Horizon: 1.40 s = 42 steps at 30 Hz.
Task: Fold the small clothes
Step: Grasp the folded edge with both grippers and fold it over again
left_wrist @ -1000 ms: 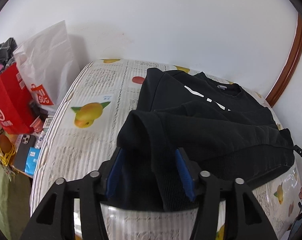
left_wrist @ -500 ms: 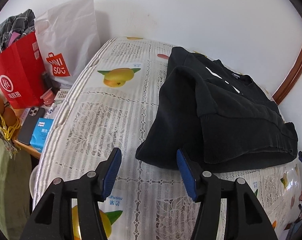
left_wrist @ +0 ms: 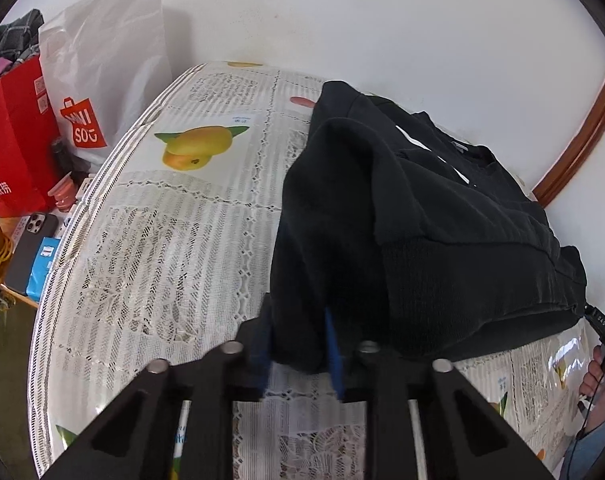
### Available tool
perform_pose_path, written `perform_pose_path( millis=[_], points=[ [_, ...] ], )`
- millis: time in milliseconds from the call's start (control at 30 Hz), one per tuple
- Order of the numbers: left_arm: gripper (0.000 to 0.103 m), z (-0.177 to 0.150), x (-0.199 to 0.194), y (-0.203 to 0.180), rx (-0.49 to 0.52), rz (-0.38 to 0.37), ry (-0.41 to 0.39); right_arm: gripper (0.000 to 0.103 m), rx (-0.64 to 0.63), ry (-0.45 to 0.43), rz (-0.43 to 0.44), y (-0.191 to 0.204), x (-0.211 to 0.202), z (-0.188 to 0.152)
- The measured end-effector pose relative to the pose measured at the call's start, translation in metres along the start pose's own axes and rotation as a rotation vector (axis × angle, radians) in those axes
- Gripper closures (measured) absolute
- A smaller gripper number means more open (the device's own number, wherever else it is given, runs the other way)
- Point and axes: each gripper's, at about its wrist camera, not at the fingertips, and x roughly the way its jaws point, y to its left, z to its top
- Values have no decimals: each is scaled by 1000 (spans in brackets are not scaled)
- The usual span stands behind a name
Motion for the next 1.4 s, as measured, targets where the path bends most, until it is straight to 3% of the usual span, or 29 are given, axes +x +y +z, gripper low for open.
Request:
perform_pose_path(
  millis=[333, 600, 700, 833, 1000, 1100, 1233, 1400],
  points=[
    [87, -43, -38, -3, 19, 7, 13, 92, -9, 12, -18, -4, -29, -17],
    [86, -96, -78, 2, 53, -10, 25, 91, 9, 6, -16, -10, -75, -65],
    [80, -108, -86, 2, 74, 7, 22, 81, -16, 19, -59, -11, -91, -83],
    [74, -116, -98, 6, 45, 10, 6, 80, -41, -47, -109, 2, -125, -98],
    [73, -118, -122, 2, 80, 16, -45, 80, -113, -79, 34, 36, -151, -112],
    [73, -117, -135, -3, 99, -11, -62, 86, -186, -40, 107, 65, -140, -122],
    [74, -124, -139, -17, 139, -58, -54, 93, -239, 13, 105, 86, -108, -131],
    [78, -136, -129, -33, 190, -146, 2, 94, -163, 37, 90, 84, -86, -133]
  ],
)
